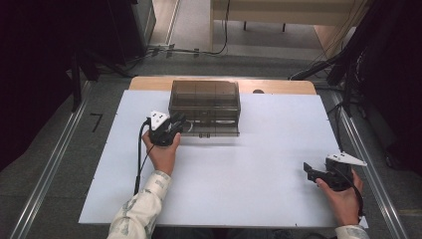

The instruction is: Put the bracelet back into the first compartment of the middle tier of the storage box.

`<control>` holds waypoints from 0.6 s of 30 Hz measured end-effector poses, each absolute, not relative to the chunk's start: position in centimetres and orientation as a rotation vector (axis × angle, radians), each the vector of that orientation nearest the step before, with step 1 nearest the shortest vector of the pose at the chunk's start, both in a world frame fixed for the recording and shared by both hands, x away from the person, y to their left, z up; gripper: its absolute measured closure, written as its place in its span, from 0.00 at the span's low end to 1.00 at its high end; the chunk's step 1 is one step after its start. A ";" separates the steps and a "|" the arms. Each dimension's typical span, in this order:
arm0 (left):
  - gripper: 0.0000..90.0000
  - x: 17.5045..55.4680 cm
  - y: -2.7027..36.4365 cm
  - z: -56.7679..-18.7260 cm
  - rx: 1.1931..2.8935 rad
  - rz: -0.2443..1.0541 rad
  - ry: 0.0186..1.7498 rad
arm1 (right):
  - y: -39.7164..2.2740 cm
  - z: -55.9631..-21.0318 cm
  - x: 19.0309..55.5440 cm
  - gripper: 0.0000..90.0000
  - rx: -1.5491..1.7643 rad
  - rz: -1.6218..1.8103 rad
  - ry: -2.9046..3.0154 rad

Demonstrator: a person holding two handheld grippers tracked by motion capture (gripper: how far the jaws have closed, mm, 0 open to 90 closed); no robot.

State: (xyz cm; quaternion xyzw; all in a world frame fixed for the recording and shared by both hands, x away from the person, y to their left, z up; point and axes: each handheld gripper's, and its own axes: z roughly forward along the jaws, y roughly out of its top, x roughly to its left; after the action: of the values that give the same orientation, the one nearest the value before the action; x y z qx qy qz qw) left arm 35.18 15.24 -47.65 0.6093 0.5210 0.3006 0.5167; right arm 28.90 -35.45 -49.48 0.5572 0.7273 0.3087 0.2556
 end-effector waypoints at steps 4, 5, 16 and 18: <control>0.70 35.1 15.1 -47.5 1.463 0.715 1.245 | -35.5 -49.5 28.9 0.16 1.512 0.838 1.973; 0.68 35.0 15.1 -47.5 1.464 0.715 1.243 | -35.5 -49.4 28.9 0.17 1.512 0.839 1.973; 0.33 34.5 15.1 -46.9 1.453 0.735 1.275 | -35.5 -49.4 28.8 0.16 1.512 0.843 1.970; 0.23 34.5 15.2 -46.8 1.441 0.732 1.279 | -35.5 -49.4 28.8 0.16 1.511 0.844 1.972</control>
State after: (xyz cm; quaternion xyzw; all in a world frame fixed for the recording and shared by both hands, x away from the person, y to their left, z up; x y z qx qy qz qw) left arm 34.46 15.17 -46.79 0.5994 0.5320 0.3047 0.5146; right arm 28.83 -35.50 -49.42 0.5566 0.7266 0.3110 0.2560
